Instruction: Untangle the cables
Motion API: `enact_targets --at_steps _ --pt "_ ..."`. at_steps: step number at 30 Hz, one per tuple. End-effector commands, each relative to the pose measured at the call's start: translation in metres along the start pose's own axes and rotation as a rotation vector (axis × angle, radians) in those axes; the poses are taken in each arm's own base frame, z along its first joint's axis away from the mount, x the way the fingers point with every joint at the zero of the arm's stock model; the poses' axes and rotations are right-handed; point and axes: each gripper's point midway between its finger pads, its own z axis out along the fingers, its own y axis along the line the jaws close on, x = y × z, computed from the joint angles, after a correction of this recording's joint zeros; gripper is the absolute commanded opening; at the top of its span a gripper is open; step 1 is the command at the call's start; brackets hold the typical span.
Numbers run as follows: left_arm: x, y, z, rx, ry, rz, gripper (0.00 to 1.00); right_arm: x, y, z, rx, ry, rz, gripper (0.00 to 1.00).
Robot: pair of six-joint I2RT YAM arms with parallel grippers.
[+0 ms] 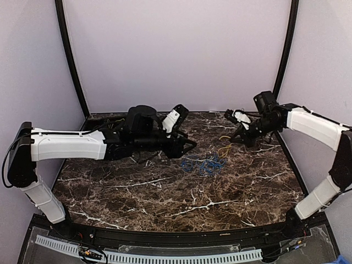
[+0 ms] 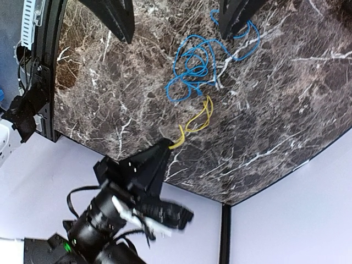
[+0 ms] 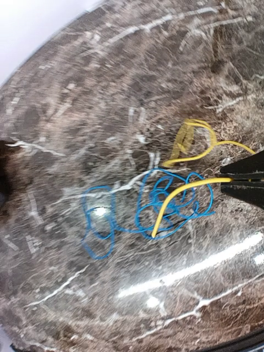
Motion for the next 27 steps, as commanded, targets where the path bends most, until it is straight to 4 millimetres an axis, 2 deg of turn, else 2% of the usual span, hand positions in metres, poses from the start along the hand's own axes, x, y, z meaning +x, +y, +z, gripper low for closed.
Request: enact_targets --at_steps 1,4,8,13,14,15,16,17,18,21,26,27 --pt "-0.034 -0.034 -0.004 0.061 -0.208 0.161 0.56 -0.049 0.041 -0.051 -0.11 -0.141 -0.028 0.0" --pt "-0.045 -0.053 -0.005 0.089 -0.295 0.217 0.58 -0.065 0.058 -0.066 -0.192 -0.189 -0.036 0.0" --pt "-0.061 -0.061 -0.001 0.1 -0.384 0.23 0.6 -0.08 0.078 -0.077 -0.288 -0.239 -0.051 0.0" --pt "-0.053 -0.061 0.023 0.111 -0.426 0.229 0.6 -0.102 0.097 -0.099 -0.378 -0.321 -0.078 0.0" --pt "-0.057 -0.061 0.025 0.108 -0.447 0.225 0.6 -0.105 0.099 -0.104 -0.388 -0.333 -0.082 0.0" --pt "-0.049 -0.057 0.036 0.1 -0.431 0.22 0.6 -0.107 0.101 -0.107 -0.396 -0.342 -0.085 0.0" --pt "-0.052 -0.055 0.039 0.083 -0.444 0.216 0.6 -0.109 0.103 -0.11 -0.402 -0.348 -0.088 0.0" --pt "-0.042 -0.052 0.049 0.077 -0.425 0.213 0.6 -0.111 0.105 -0.113 -0.409 -0.353 -0.089 0.0" --pt "-0.043 -0.053 0.052 0.083 -0.433 0.214 0.6 -0.112 0.108 -0.116 -0.415 -0.359 -0.092 0.0" --pt "-0.026 -0.057 0.071 0.129 -0.391 0.201 0.58 -0.115 0.112 -0.124 -0.421 -0.379 -0.095 0.0" --pt "-0.02 -0.064 0.078 0.191 -0.397 0.153 0.55 -0.114 0.114 -0.127 -0.408 -0.388 -0.101 0.0" --pt "-0.022 -0.063 0.079 0.188 -0.4 0.146 0.52 -0.113 0.115 -0.127 -0.408 -0.39 -0.104 0.0"
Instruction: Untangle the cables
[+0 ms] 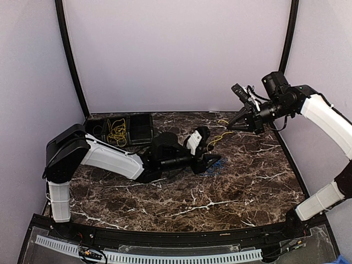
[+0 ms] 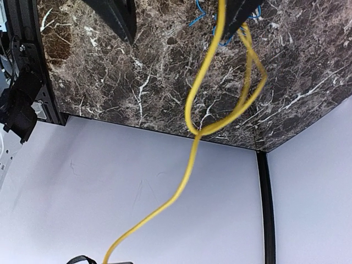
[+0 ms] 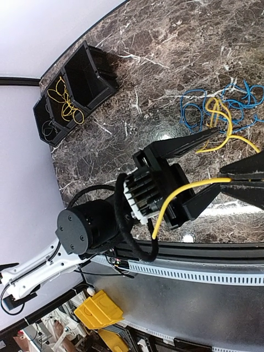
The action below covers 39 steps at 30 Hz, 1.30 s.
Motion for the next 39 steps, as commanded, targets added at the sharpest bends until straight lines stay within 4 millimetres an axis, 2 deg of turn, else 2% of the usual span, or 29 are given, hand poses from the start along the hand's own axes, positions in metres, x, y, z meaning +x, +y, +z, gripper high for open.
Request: enact_targets --at_steps 1,3,5,7,9,12,15,18,23,27,31,33,35,39 --pt "-0.042 -0.006 0.004 0.035 -0.126 -0.022 0.49 -0.01 0.015 -0.006 -0.019 -0.035 -0.025 0.0" --pt "-0.041 -0.003 0.006 0.021 -0.127 -0.028 0.42 -0.009 0.016 -0.005 -0.024 -0.036 -0.023 0.0" --pt "-0.043 -0.001 0.006 0.013 -0.141 -0.038 0.31 -0.008 0.016 -0.006 -0.023 -0.037 -0.023 0.0" --pt "-0.046 -0.006 0.004 0.043 -0.161 -0.044 0.24 -0.009 0.017 -0.006 -0.026 -0.039 -0.022 0.0" --pt "-0.048 -0.02 0.004 0.127 -0.171 -0.056 0.21 -0.012 0.016 -0.007 -0.017 -0.046 -0.021 0.0" --pt "-0.046 -0.054 0.002 0.304 -0.158 -0.07 0.15 -0.025 0.006 -0.014 0.023 -0.073 -0.023 0.0" --pt "-0.028 -0.079 0.0 0.362 -0.123 -0.032 0.06 -0.051 0.003 -0.029 0.022 -0.138 -0.039 0.0" --pt "0.013 -0.096 0.003 0.38 -0.012 -0.023 0.03 -0.083 0.005 -0.047 0.026 -0.199 -0.081 0.0" --pt "0.071 -0.096 -0.01 0.361 0.121 -0.043 0.03 -0.13 0.01 -0.079 0.063 -0.301 -0.162 0.0" --pt "0.111 -0.09 -0.02 0.322 0.232 -0.025 0.04 -0.149 0.013 -0.089 0.083 -0.328 -0.199 0.0" --pt "0.138 -0.084 -0.031 0.288 0.296 -0.012 0.05 -0.156 0.014 -0.093 0.092 -0.34 -0.212 0.0" --pt "0.144 -0.083 -0.036 0.277 0.31 -0.014 0.06 -0.154 0.012 -0.093 0.092 -0.338 -0.205 0.0" --pt "0.141 -0.082 -0.039 0.266 0.3 -0.02 0.07 -0.148 0.007 -0.088 0.088 -0.33 -0.185 0.0" --pt "0.111 -0.076 -0.047 0.215 0.226 -0.01 0.04 -0.13 -0.005 -0.077 0.089 -0.31 -0.138 0.0"
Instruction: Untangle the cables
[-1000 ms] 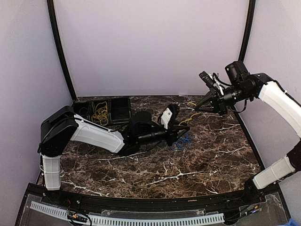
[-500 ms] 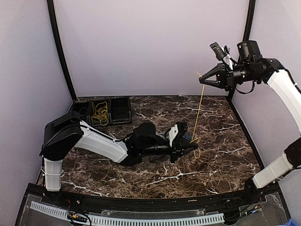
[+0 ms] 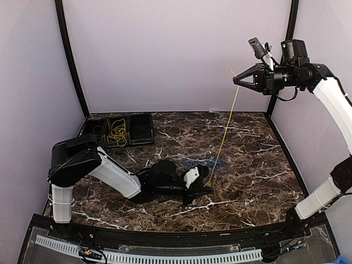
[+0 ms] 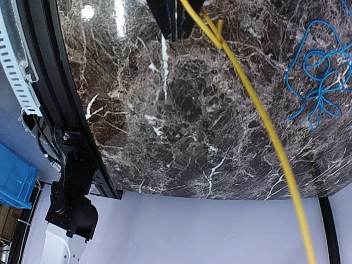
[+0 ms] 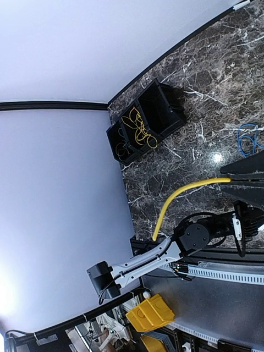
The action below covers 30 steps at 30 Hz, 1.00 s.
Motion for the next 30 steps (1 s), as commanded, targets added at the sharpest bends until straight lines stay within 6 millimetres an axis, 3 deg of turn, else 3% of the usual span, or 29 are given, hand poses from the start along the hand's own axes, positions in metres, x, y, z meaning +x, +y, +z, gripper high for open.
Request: enact_targets --at_steps 1,4,7,12,15,20,21,22,23,24,25,26,27,28,29,30 --pt "0.002 0.0 -0.017 -0.055 0.034 -0.011 0.02 -0.005 -0.003 -0.002 0.014 -0.04 -0.066 0.0" --pt "-0.032 0.004 -0.035 -0.109 -0.028 0.02 0.0 0.019 -0.015 0.005 0.039 -0.01 -0.032 0.0" --pt "-0.053 0.013 -0.054 -0.199 -0.05 0.06 0.0 0.049 -0.026 0.012 0.055 0.026 0.006 0.0" --pt "-0.094 0.034 -0.094 -0.33 -0.054 0.087 0.0 0.101 -0.037 0.024 0.052 0.09 0.064 0.2" --pt "-0.121 0.064 -0.124 -0.421 -0.06 0.043 0.0 0.12 -0.042 0.028 0.056 0.12 0.088 0.32" --pt "-0.216 0.092 -0.188 -0.544 -0.208 0.059 0.0 0.134 -0.041 0.029 0.057 0.131 0.095 0.45" --pt "-0.221 0.094 -0.195 -0.553 -0.196 0.054 0.0 0.137 -0.041 0.029 0.062 0.133 0.094 0.48" --pt "-0.244 0.102 -0.207 -0.591 -0.231 0.058 0.0 0.141 -0.041 0.029 0.067 0.138 0.09 0.49" --pt "-0.245 0.107 -0.213 -0.612 -0.205 0.046 0.0 0.147 -0.042 0.029 0.074 0.146 0.09 0.5" --pt "-0.263 0.115 -0.226 -0.652 -0.23 0.04 0.0 0.154 -0.042 0.029 0.081 0.157 0.09 0.51" --pt "-0.26 0.12 -0.228 -0.667 -0.193 0.024 0.0 0.162 -0.042 0.029 0.09 0.17 0.089 0.52" --pt "-0.275 0.128 -0.24 -0.714 -0.214 0.011 0.0 0.17 -0.043 0.029 0.1 0.184 0.087 0.52" --pt "-0.269 0.134 -0.243 -0.745 -0.18 -0.014 0.0 0.18 -0.043 0.029 0.111 0.199 0.086 0.52" --pt "-0.281 0.145 -0.259 -0.811 -0.206 -0.039 0.0 0.189 -0.042 0.029 0.121 0.209 0.083 0.53" --pt "-0.274 0.15 -0.262 -0.836 -0.169 -0.057 0.0 0.198 -0.042 0.028 0.133 0.218 0.073 0.53" --pt "-0.283 0.157 -0.274 -0.872 -0.189 -0.076 0.0 0.207 -0.041 0.027 0.15 0.227 0.07 0.54"
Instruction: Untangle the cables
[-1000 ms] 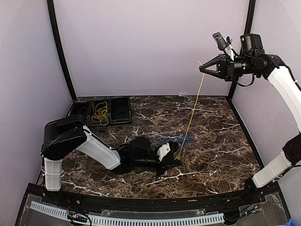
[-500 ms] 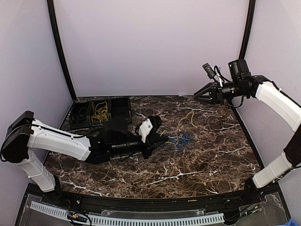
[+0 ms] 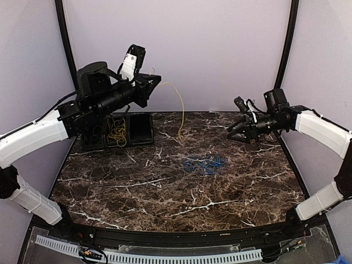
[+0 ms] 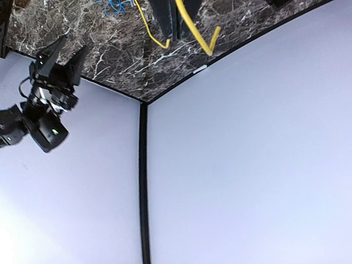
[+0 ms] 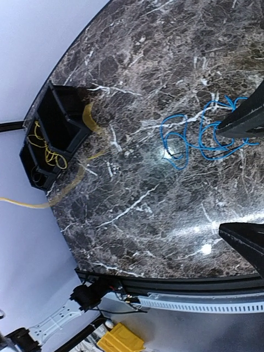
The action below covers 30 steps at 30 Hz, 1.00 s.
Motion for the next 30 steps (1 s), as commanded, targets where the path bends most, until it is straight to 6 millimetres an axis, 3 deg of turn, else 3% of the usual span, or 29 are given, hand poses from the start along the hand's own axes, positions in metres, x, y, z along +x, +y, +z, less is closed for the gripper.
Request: enact_targets --at_steps 1,6,9,21,30 --pt "0.007 0.048 -0.013 -0.182 0.134 -0.049 0.0 0.027 -0.006 0.001 0.089 0.013 -0.08 0.55" --pt "-0.038 0.067 -0.031 -0.23 0.037 -0.044 0.0 0.073 -0.01 0.013 0.103 0.059 -0.065 0.58" --pt "-0.058 0.081 -0.037 -0.3 0.029 0.003 0.0 0.082 -0.017 0.017 0.112 0.085 -0.05 0.58" --pt "-0.039 0.157 -0.048 -0.512 0.133 -0.026 0.0 0.099 -0.024 0.022 0.126 0.128 -0.049 0.59" --pt "-0.022 0.189 -0.038 -0.498 0.133 -0.099 0.0 0.104 -0.027 0.023 0.13 0.151 -0.045 0.59"
